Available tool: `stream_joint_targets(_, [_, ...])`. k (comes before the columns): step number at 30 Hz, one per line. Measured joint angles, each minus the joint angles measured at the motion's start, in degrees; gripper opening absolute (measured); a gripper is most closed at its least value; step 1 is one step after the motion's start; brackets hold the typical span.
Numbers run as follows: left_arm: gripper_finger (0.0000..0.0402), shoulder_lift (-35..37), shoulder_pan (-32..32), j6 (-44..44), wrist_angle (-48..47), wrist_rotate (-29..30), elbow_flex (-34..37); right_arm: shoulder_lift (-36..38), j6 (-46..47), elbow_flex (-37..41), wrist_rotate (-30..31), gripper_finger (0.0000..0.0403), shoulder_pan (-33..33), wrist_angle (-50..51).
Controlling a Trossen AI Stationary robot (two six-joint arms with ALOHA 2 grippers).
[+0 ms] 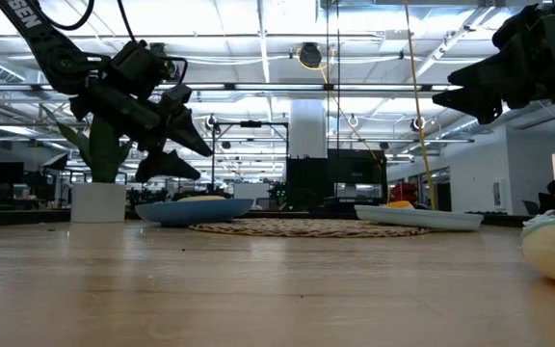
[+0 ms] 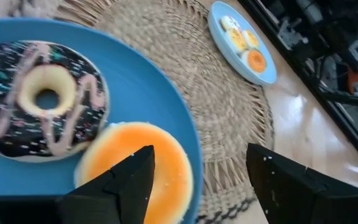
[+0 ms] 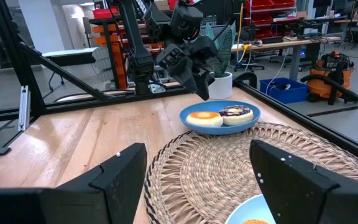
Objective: Pick & Place donuts
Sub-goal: Put the large white donut on the dark blue plate
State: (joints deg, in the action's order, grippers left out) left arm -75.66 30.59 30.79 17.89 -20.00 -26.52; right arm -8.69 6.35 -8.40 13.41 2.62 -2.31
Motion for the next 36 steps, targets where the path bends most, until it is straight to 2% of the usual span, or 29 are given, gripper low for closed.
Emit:
stream_joint_targets(4, [0.0253,0.0,0.0,-1.6,0.5,-4.9,0.0,0.0,0.0,0.0,0.0,0.0271,0.0,0.0])
stream_joint_targets(9, [0.0253,0.0,-1.3,-9.5,0.6,-11.7,0.0,0.0,0.0,0.0,0.0,0.0271,0.0,0.3])
stream_joint_targets(11, [0.0253,0.0,-2.3,-11.1,0.1,-11.7,0.0,0.0,0.0,0.0,0.0,0.0273,0.0,0.4])
stream_joint_targets(16, [0.0253,0.0,-3.9,-12.7,-0.1,-6.7,0.0,0.0,0.0,0.0,0.0,0.0273,0.0,0.4])
stream_joint_targets(21, [0.0253,0.0,-8.3,-23.2,-0.1,-7.2,0.0,0.0,1.5,0.0,0.0,0.0270,0.0,0.4])
stream_joint_targets(23, [0.0253,0.0,-11.3,-26.9,-0.2,-4.2,0.0,0.0,1.8,0.0,0.0,0.0272,0.0,0.4])
stream_joint_targets(25, [0.0253,0.0,-14.3,-31.2,-1.6,1.4,-0.1,0.0,1.9,0.0,0.0,0.0274,0.0,0.4])
stream_joint_targets(29, [0.0253,0.0,-17.9,-40.4,-10.4,19.0,-2.3,0.0,1.8,0.0,0.0,0.0273,0.0,0.4])
stream_joint_targets(31, [0.0253,0.0,-18.3,-43.5,-14.9,25.8,-3.4,0.0,1.8,0.0,0.0,0.0271,0.0,0.4])
stream_joint_targets(33, [0.0253,0.0,-17.9,-45.2,-18.4,28.6,-4.4,0.0,1.8,0.0,0.0,0.0270,0.0,0.4])
stream_joint_targets(36, [0.0253,0.0,-16.9,-45.5,-19.5,27.9,-5.0,0.0,1.8,0.0,0.0,0.0271,0.0,0.4])
